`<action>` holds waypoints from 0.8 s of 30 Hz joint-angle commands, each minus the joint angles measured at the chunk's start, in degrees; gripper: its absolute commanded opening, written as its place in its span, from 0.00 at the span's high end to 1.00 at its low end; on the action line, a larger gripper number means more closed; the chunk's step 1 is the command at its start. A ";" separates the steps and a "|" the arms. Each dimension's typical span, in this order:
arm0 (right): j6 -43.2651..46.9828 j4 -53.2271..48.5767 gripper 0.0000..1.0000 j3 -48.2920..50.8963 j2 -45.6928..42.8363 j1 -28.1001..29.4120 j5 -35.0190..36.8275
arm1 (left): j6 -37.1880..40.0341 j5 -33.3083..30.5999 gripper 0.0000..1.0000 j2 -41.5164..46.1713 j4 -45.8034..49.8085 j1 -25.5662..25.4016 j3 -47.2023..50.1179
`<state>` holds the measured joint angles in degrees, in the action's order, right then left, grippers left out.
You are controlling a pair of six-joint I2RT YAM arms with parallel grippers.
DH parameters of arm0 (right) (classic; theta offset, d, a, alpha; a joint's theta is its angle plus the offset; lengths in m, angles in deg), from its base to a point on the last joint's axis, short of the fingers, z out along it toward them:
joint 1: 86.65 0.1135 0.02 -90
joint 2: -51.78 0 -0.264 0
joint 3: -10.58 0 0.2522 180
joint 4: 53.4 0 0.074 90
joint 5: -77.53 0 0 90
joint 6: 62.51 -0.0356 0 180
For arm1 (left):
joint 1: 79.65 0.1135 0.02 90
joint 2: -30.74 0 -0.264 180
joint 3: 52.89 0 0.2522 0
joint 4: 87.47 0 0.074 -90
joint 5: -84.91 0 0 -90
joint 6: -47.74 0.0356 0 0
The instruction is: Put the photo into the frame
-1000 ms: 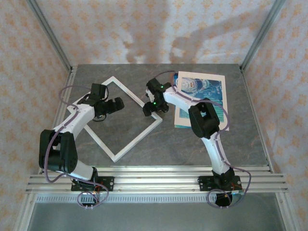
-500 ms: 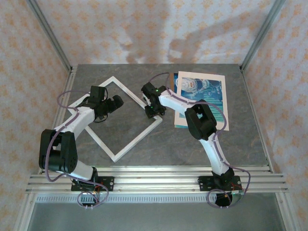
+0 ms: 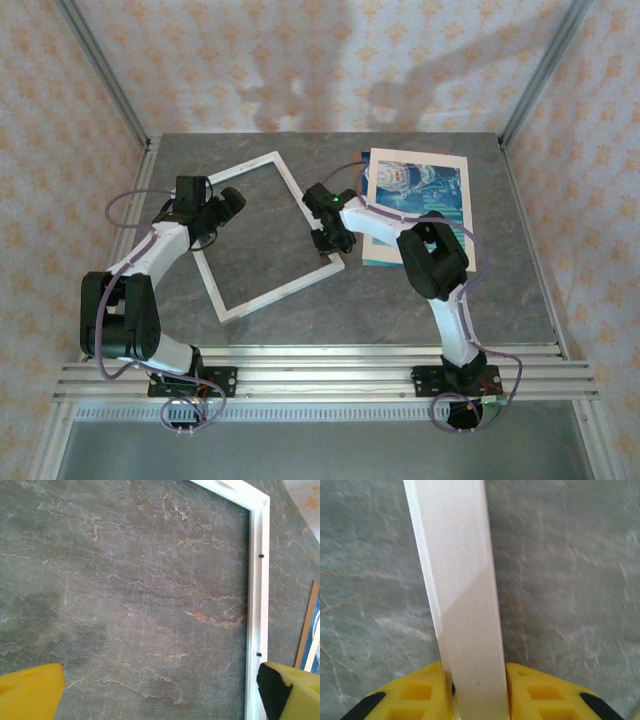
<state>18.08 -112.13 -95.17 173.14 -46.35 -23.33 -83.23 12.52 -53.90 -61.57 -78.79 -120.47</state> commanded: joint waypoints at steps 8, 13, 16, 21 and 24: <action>-16.23 2.30 0.72 7.39 -6.75 -0.39 3.02 | -3.13 3.41 0.00 0.29 -4.14 0.05 0.51; -22.02 5.84 0.72 10.05 -7.52 -0.30 1.69 | -2.37 3.16 0.00 -0.73 -5.31 -1.95 -0.44; -22.45 7.84 0.68 10.32 -7.72 -0.30 -0.74 | -1.84 2.83 0.00 -2.29 -6.51 -4.38 -1.30; -19.76 7.00 0.48 10.75 -12.05 -1.79 -0.38 | -0.72 3.32 0.00 -6.10 -5.63 -9.20 -6.62; -18.34 6.64 0.41 13.50 -16.63 -5.92 -2.07 | 0.69 1.87 0.00 -7.81 -4.47 -12.60 -11.09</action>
<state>-0.78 -105.25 -83.61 162.67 -48.47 -25.23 -84.63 15.44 -61.18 -65.77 -89.08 -127.07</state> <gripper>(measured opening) 0.576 0.998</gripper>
